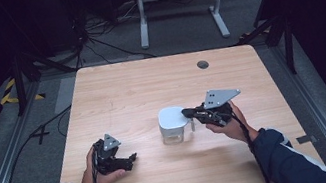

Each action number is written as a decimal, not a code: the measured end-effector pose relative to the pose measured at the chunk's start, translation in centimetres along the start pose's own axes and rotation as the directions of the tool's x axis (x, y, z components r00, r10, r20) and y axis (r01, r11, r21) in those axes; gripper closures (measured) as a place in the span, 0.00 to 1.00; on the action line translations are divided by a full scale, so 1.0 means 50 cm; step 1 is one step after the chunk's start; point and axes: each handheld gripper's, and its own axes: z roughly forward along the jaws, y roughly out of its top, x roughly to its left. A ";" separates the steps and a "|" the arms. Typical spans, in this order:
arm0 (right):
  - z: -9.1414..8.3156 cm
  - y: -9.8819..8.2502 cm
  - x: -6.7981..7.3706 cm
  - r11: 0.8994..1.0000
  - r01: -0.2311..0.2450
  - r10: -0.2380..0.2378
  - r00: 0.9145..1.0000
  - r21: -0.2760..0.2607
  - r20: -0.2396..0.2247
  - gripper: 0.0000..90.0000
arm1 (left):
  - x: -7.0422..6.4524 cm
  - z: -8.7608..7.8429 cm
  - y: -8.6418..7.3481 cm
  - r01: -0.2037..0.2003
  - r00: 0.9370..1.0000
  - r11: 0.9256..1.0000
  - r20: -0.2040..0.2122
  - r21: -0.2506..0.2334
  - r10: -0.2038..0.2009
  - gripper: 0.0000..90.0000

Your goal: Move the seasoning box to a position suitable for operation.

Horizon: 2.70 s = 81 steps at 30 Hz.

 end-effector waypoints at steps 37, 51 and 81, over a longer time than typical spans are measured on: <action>-0.010 -0.009 0.006 1.000 -0.018 0.018 1.000 -0.016 -0.009 1.00 | -0.079 -0.065 0.148 -0.164 0.984 0.959 0.030 -0.230 0.175 0.91; -0.013 -0.012 0.007 0.999 -0.031 0.031 0.999 -0.021 -0.008 1.00 | -0.098 -0.053 0.182 -0.183 0.980 0.950 0.032 -0.251 0.198 0.86; -0.013 -0.017 0.004 0.999 -0.045 0.045 0.998 -0.005 -0.038 1.00 | -0.130 -0.041 0.238 -0.203 0.968 0.930 0.082 -0.307 0.238 0.93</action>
